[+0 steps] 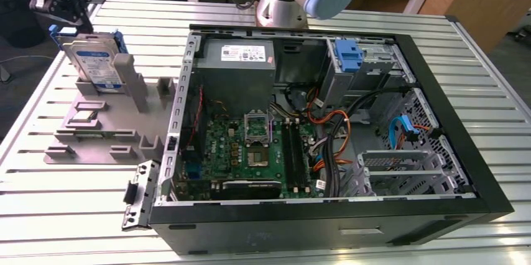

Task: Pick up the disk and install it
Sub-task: 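Pick up the disk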

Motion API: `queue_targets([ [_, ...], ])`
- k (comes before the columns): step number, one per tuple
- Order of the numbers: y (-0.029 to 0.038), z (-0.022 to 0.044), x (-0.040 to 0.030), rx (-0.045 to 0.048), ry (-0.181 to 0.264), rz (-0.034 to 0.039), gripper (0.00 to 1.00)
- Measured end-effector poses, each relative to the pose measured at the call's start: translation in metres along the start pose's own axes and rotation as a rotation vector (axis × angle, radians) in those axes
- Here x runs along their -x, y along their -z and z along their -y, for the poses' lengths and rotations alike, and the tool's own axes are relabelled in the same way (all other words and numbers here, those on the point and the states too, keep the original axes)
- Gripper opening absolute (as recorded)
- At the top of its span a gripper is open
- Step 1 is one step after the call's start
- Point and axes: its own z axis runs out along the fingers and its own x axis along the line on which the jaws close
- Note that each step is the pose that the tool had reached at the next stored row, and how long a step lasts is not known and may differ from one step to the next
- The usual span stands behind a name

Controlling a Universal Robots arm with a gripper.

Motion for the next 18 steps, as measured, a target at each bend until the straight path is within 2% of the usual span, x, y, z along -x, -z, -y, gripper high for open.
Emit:
queue_targets([
  [3, -0.0009, -0.0031, -0.0005, -0.0001, 0.000, 0.0001, 0.11],
  [16, -0.0012, -0.0033, -0.0005, -0.0001, 0.000, 0.0002, 0.11],
  [18, -0.0012, -0.0033, -0.0005, -0.0001, 0.000, 0.0002, 0.24],
])
